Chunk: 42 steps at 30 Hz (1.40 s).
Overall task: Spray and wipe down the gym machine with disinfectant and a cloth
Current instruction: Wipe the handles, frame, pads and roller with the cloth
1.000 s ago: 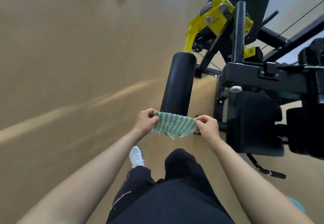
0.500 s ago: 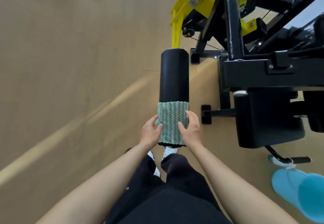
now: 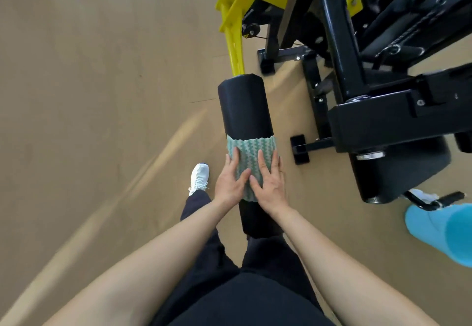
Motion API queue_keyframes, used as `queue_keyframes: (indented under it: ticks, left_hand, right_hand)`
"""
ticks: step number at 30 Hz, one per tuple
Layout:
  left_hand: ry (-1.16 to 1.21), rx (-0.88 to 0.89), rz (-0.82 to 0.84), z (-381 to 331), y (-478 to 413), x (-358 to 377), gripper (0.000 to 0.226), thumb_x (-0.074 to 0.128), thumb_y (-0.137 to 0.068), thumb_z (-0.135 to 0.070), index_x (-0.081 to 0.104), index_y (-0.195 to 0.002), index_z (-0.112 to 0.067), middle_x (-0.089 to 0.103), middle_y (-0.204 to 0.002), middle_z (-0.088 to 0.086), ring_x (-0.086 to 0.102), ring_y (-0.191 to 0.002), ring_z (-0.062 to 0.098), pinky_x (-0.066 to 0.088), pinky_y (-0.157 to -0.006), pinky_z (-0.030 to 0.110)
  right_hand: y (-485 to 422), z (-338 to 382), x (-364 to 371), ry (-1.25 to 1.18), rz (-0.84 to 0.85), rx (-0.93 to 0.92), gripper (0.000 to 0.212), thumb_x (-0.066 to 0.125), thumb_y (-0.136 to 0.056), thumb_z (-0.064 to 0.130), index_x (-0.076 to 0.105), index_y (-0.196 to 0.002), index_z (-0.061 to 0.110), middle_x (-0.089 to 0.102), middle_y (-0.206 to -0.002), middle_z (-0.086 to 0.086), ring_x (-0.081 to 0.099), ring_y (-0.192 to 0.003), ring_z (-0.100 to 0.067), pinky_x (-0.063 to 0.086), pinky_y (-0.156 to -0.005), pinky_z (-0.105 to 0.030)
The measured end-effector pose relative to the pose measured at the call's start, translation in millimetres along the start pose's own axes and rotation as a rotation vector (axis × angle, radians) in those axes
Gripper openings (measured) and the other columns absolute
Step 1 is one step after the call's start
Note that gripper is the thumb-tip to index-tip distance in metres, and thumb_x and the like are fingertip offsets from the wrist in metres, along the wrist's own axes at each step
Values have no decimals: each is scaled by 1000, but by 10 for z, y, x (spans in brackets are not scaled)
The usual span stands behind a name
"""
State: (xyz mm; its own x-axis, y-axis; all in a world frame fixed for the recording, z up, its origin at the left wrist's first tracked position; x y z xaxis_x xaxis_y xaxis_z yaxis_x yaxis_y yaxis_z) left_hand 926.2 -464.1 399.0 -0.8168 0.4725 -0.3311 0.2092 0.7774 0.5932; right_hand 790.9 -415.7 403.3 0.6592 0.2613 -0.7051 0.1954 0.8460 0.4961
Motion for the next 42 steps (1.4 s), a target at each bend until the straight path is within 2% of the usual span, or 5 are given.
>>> queue_keyframes:
  ticks: [12, 26, 32, 39, 42]
  left_hand:
    - [-171, 31, 383, -250, -1200, -1263, 43, 60, -104, -26, 57, -145, -37, 74, -121, -2, 68, -106, 11, 51, -103, 32]
    - [-172, -13, 243, -731, -1127, -1771, 21, 58, -102, -9, 74, -115, -11, 77, -104, 4, 69, -86, 12, 49, -81, 24]
    - [-411, 239, 356, -1153, -984, -1290, 21, 63, -99, -14, 75, -103, -31, 78, -97, -11, 72, -95, 9, 54, -88, 27]
    - [-825, 721, 363, -1753, -1270, -1039, 45, 64, -96, -20, 61, -141, -23, 60, -144, -1, 56, -125, 24, 47, -103, 38]
    - [-906, 576, 317, -1775, -1793, -1200, 67, 62, -98, -23, 35, -160, -18, 36, -164, 7, 38, -142, 35, 37, -113, 46]
  right_hand:
    - [-1365, 793, -459, 121, -167, 359, 119, 52, -77, 88, -12, -162, 34, 20, -166, -21, 30, -147, -42, 27, -120, -54]
    - [-1647, 917, -650, 53, -281, 288, 115, 48, -81, 87, 7, -164, 17, 27, -163, -19, 35, -145, -37, 33, -116, -48]
    - [-683, 445, -286, -4, -281, 412, 112, 37, -80, 92, 14, -162, 19, 32, -162, -17, 36, -146, -36, 31, -120, -49]
    - [-517, 557, -163, 57, -371, 645, 100, 26, -83, 90, 30, -155, 21, 46, -153, -16, 44, -138, -39, 35, -111, -57]
    - [-829, 703, -252, 23, -347, 735, 99, 22, -84, 92, 26, -158, 25, 41, -156, -15, 39, -142, -39, 28, -114, -63]
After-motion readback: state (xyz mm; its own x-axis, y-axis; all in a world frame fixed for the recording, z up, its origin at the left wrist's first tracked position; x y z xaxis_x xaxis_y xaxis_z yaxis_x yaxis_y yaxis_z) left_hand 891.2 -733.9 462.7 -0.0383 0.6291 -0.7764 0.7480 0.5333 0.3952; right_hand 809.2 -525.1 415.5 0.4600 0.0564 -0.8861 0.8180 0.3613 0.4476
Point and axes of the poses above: each hand's wrist, its own y-axis away from the middle knuckle, its own x-axis out of the palm, z = x × y, the point moved 6 cm from there along -y, towards the middle knuckle
